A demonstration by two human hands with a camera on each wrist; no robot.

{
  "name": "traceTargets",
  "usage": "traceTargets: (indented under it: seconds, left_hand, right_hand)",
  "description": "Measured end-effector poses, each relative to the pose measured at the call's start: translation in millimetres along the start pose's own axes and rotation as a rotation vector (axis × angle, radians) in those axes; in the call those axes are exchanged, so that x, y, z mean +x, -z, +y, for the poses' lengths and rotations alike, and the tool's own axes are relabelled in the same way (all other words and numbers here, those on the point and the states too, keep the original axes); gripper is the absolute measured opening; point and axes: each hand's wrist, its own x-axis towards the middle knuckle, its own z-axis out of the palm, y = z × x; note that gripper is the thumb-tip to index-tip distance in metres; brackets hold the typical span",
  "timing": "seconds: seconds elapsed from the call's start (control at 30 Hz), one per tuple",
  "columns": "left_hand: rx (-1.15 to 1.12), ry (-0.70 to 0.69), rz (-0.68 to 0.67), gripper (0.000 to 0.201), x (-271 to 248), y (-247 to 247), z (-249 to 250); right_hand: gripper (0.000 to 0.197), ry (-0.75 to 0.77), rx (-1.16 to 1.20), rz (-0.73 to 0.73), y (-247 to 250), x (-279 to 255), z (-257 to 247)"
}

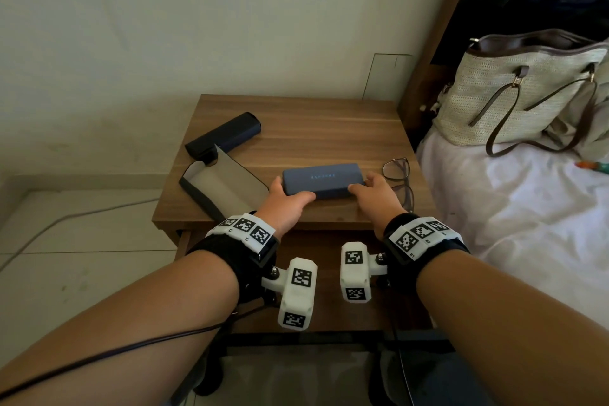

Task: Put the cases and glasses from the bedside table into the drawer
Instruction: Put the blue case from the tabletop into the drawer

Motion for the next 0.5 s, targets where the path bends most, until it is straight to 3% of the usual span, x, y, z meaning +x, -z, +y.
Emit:
traceTargets:
  seconds: [0.23, 0.43, 0.5]
  left_hand:
    - [0.037, -0.002, -0.026, 0.068, -6, 0, 1]
    - [0.067, 0.024, -0.034, 0.097, -25, 0, -4]
    - [0.068, 0.021, -0.023, 0.093, -36, 0, -4]
  right_hand:
    - [0.052, 0.015, -0.046, -0.015, -1, -4, 2]
    - [0.050, -0.061, 0.051, 0.003, 11, -20, 10]
    - [0.042, -0.066, 0.131, -0.001, 13, -28, 14]
